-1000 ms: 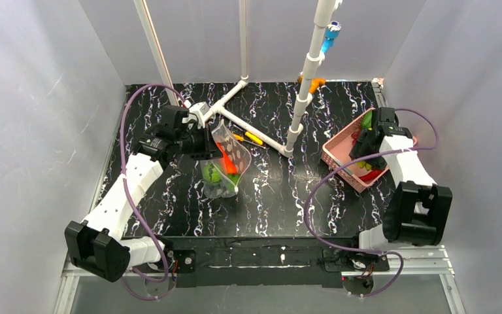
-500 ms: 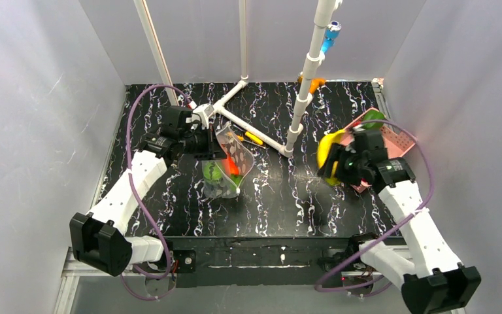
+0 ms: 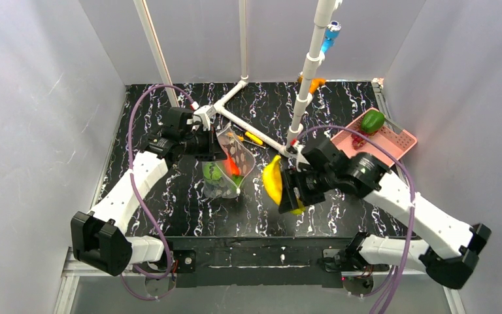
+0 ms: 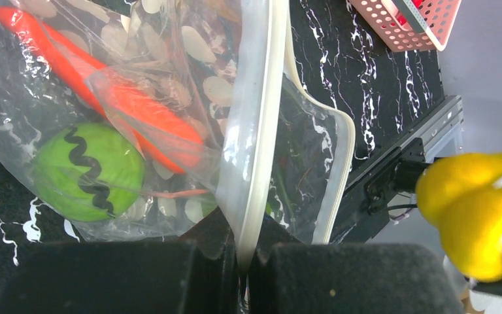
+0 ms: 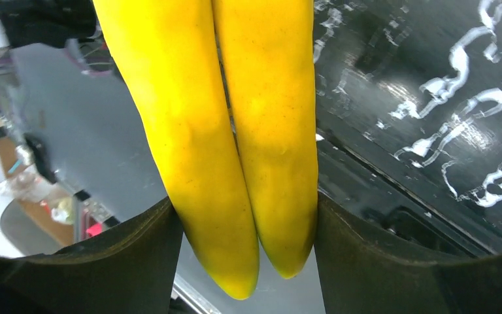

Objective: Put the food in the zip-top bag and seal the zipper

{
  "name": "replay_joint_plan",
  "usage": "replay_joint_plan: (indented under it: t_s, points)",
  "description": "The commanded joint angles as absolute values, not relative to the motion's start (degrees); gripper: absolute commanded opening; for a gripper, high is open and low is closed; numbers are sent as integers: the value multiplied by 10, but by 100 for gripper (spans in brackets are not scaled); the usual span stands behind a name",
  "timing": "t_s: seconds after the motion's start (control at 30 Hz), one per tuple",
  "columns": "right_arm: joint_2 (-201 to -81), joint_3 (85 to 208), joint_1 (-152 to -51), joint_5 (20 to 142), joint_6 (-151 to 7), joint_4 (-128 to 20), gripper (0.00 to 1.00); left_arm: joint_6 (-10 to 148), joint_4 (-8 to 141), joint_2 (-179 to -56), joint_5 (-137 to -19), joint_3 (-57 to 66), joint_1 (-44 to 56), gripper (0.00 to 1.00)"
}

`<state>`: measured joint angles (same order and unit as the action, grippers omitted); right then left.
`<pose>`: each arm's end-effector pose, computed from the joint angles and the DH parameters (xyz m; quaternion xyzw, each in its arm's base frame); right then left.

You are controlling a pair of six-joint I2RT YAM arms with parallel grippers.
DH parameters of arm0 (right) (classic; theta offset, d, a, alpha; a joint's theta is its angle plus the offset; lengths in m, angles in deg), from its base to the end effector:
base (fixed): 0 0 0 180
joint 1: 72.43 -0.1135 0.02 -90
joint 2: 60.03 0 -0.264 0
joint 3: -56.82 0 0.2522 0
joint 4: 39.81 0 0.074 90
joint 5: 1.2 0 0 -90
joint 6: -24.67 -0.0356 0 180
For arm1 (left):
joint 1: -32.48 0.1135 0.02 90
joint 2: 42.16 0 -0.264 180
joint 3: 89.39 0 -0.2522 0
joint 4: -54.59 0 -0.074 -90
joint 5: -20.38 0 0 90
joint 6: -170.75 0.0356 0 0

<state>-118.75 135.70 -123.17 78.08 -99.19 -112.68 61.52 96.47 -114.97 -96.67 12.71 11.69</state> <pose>0.1124 0.1480 0.3393 -0.1680 0.9288 0.2797 0.1759 0.2540 -0.1138 0.3248 0.1166 0.8678 -0.3455 0.3376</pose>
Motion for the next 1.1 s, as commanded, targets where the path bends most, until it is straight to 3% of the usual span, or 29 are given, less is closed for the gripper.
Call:
replay_joint_plan:
  t_s: [0.0, 0.27, 0.57, 0.73, 1.07]
  points:
    - [-1274, 1508, -1257, 704, -956, -1170, 26, 641, 951, -1129, -960, 140, 109, 0]
    - [-1418, 1642, -1266, 555, -924, -1183, 27, 647, 932, -1103, -945, 154, 103, 0]
    - [-1562, 1778, -1257, 659, -889, -1283, 25, 651, 929, -1096, -948, 156, 95, 0]
    - [-1610, 1832, -1249, 800, -888, -1355, 22, 659, 929, -1083, -933, 159, 90, 0]
    - [-1704, 1951, -1250, 874, -861, -1436, 22, 662, 924, -1075, -954, 159, 86, 0]
